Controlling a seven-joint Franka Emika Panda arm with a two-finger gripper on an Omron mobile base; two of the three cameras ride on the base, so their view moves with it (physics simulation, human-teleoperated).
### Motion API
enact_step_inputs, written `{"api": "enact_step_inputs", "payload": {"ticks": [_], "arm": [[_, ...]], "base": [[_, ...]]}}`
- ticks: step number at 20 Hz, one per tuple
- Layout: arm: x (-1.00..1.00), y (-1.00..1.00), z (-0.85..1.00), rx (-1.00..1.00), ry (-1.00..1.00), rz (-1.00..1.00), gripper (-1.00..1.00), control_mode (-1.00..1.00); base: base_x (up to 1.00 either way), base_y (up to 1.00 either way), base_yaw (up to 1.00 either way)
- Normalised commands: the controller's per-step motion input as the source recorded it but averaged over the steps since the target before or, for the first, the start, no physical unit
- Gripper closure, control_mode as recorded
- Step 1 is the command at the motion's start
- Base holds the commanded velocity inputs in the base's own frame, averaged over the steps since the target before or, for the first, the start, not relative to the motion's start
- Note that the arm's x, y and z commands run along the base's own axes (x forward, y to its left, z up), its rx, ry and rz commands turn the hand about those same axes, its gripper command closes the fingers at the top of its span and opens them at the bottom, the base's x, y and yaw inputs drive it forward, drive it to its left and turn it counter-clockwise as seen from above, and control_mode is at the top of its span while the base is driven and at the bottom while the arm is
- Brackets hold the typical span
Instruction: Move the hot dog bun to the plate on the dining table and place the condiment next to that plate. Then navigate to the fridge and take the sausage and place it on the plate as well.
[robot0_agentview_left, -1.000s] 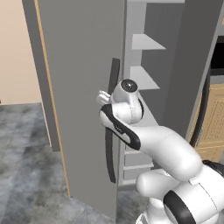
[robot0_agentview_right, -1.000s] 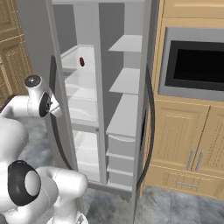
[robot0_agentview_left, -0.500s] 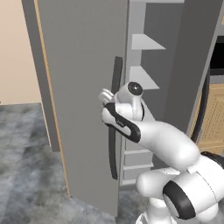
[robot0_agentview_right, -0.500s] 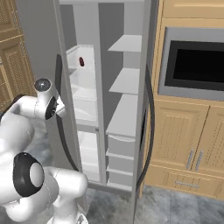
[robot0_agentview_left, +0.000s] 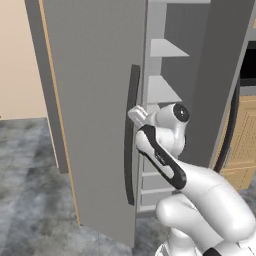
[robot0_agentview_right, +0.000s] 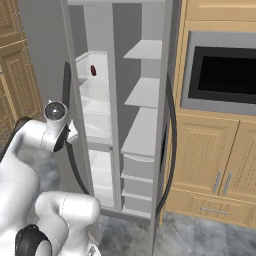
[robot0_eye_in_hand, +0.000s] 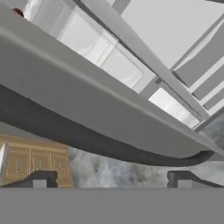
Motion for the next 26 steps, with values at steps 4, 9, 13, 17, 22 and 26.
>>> {"api": "enact_step_inputs", "payload": {"ticks": [4, 9, 13, 17, 22, 26], "arm": [[-0.10, -0.70, 0.13, 0.19, 0.00, 0.00, -1.00, -1.00], [0.09, -0.59, 0.18, 0.23, 0.00, 0.00, -1.00, -1.00], [0.52, -0.29, 0.23, 0.26, 0.01, 0.05, -1.00, -1.00], [0.75, -0.15, 0.13, 0.31, 0.11, 0.16, -1.00, -1.00], [0.81, -0.02, 0.01, 0.24, 0.13, 0.26, -1.00, -1.00], [0.67, 0.04, 0.00, 0.14, 0.09, 0.28, -1.00, -1.00]], "base": [[0.00, 0.00, 0.00], [0.00, 0.00, 0.00], [0.00, 0.00, 0.00], [0.00, 0.00, 0.00], [0.00, 0.00, 0.00], [0.00, 0.00, 0.00]]}}
